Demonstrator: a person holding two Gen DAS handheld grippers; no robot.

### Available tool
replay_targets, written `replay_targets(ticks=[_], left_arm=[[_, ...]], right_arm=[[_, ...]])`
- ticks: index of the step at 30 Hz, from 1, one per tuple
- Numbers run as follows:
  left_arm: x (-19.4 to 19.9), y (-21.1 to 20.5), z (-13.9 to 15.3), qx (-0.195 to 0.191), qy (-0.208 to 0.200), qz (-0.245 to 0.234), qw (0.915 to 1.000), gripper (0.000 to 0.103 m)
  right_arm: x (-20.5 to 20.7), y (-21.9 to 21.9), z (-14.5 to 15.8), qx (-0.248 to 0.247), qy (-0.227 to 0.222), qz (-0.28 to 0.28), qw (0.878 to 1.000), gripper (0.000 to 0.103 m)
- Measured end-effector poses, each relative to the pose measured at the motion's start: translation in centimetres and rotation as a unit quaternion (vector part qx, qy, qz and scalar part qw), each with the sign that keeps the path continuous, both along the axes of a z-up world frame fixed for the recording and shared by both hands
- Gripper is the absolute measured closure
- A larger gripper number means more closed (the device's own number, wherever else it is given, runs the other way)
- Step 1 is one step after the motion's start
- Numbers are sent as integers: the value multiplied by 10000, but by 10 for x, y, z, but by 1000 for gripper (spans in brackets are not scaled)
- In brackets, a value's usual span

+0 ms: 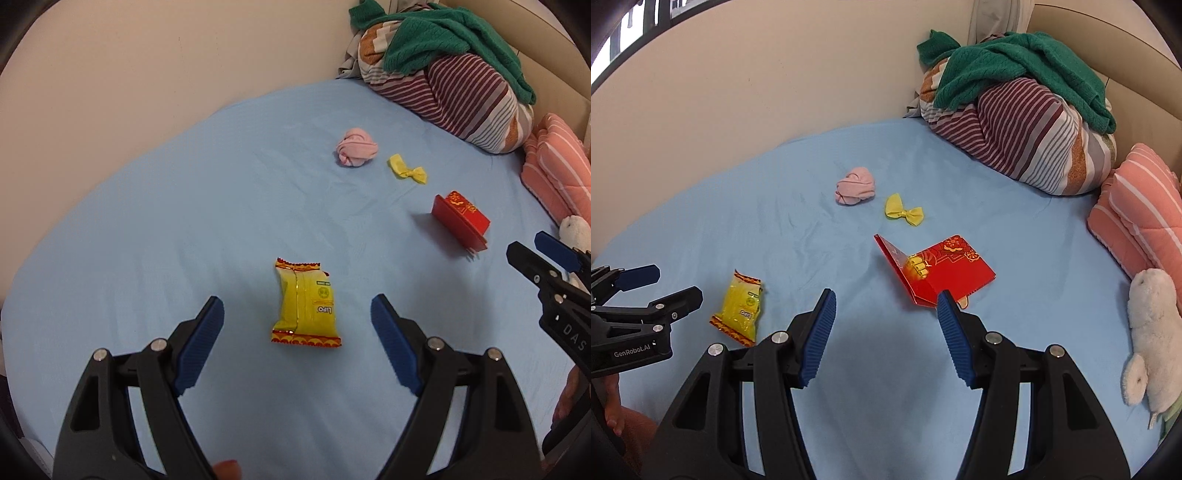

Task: Collect trash
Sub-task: 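Grasp the red envelope with the right gripper while the left grasps the yellow LIPO packet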

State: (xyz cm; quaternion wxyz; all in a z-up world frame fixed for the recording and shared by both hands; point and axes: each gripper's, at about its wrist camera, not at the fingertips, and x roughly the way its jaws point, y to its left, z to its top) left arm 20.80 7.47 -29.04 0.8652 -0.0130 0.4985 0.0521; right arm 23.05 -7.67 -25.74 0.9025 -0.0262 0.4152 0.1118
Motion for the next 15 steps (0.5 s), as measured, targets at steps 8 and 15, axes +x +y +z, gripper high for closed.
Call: replay_targets(ticks=[8,15], left_arm=[[34,-1,-64,109,513,-38,9986,21],[43,-9,-90,145,744,-238,9968,31]], right_arm=[[42,5,-44,-276,223,-64,9993,48],[61,1,-77,-350,548,-96,9978,71]])
